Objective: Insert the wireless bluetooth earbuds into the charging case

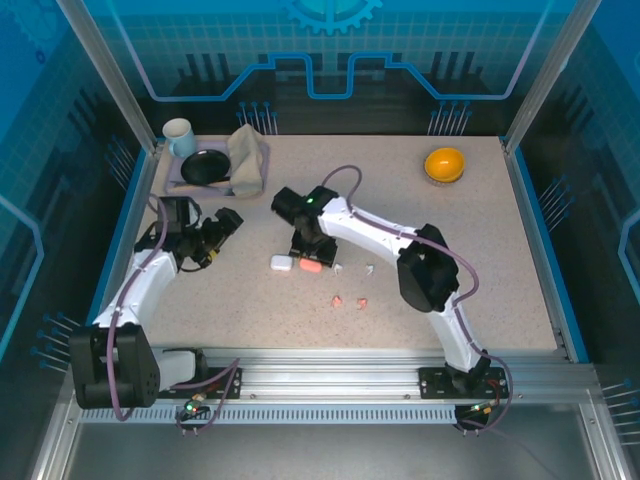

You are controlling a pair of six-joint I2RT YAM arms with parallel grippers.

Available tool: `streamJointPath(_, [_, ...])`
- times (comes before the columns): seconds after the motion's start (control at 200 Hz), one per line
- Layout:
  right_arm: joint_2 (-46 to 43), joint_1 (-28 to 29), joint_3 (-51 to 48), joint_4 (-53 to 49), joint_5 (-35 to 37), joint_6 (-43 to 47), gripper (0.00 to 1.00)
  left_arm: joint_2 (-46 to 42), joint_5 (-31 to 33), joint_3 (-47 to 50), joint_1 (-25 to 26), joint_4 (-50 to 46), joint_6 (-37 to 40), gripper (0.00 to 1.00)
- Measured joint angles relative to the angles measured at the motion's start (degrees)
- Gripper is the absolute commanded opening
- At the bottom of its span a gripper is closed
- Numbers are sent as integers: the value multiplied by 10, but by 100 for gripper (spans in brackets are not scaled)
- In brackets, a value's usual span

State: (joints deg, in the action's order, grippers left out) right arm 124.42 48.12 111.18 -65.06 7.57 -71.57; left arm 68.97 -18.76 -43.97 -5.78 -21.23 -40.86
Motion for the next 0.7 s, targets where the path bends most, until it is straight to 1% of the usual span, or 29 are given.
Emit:
streamJointPath(0.08, [-3, -27, 0, 6, 1, 3, 56, -19, -16, 41, 11, 37, -18, 99])
streamJointPath(0.15, [-3, -48, 0, 11, 0, 6, 56, -31, -26, 71, 35, 72, -34, 99])
streamJointPath(0.325, [-3, -85, 0, 28, -15, 9, 56, -32, -30, 122, 135, 194, -65, 98])
streamJointPath(0.405, [-3, -96, 0, 38, -28, 9, 56, -16, -23, 131, 183, 257, -73, 97])
streamJointPath(0.505, [-3, -104, 0, 49, -46, 8, 56, 16, -6, 134, 228, 331, -80, 95])
streamJointPath(0.7, [-3, -110, 0, 68, -75, -4, 56, 78, 31, 138, 289, 450, -88, 87])
